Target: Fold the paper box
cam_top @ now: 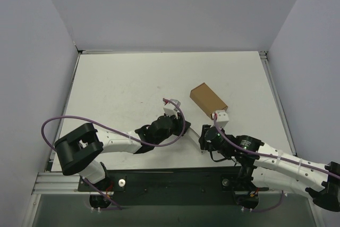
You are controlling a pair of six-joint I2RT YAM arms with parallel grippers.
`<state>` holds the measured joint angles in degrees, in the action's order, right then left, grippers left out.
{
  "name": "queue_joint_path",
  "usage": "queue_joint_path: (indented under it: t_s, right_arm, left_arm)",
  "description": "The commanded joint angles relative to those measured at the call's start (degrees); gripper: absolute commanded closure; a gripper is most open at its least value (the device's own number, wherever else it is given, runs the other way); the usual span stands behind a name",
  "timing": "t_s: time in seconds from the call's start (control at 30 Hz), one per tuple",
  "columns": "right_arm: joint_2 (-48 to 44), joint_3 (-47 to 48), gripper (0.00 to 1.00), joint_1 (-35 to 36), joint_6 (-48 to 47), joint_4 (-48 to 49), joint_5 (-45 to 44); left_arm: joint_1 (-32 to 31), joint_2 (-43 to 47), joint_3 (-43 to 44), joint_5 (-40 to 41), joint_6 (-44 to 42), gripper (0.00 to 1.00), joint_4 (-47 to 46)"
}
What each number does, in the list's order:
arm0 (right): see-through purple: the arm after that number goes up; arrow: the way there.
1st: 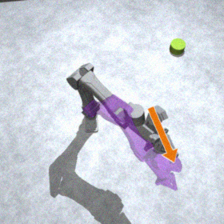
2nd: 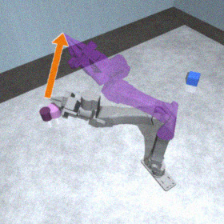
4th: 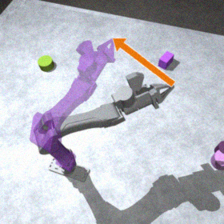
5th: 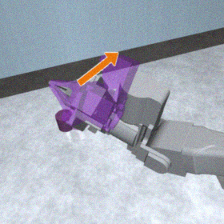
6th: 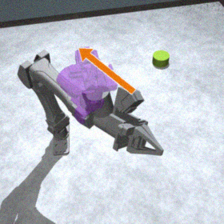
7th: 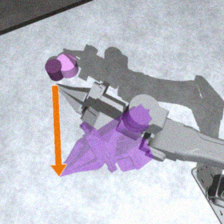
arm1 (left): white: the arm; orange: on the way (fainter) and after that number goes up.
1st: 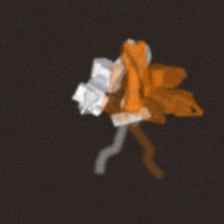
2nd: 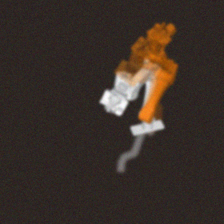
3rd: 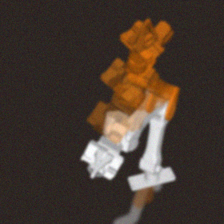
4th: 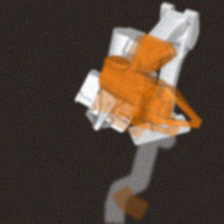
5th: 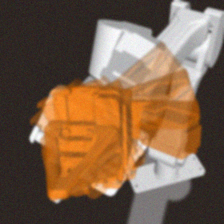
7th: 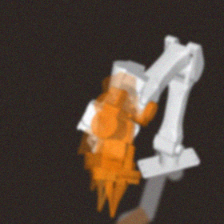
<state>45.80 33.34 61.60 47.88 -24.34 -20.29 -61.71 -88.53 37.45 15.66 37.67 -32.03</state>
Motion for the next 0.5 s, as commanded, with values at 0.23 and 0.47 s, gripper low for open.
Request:
queue_joint_path:
  t_s: [0.23,0.47]
  right_arm:
    - [3.33,-0.11,0.85,2.73,-9.82,3.51,-3.70]
    - [7.63,-0.74,0.99,9.49,-4.73,1.15,-10.80]
  left_arm:
    - [-1.22,-3.58,-2.12,-1.16,-1.81,0.71,10.50]
    - [-1.57,-4.98,-4.14,-0.98,-0.67,0.73,6.20]
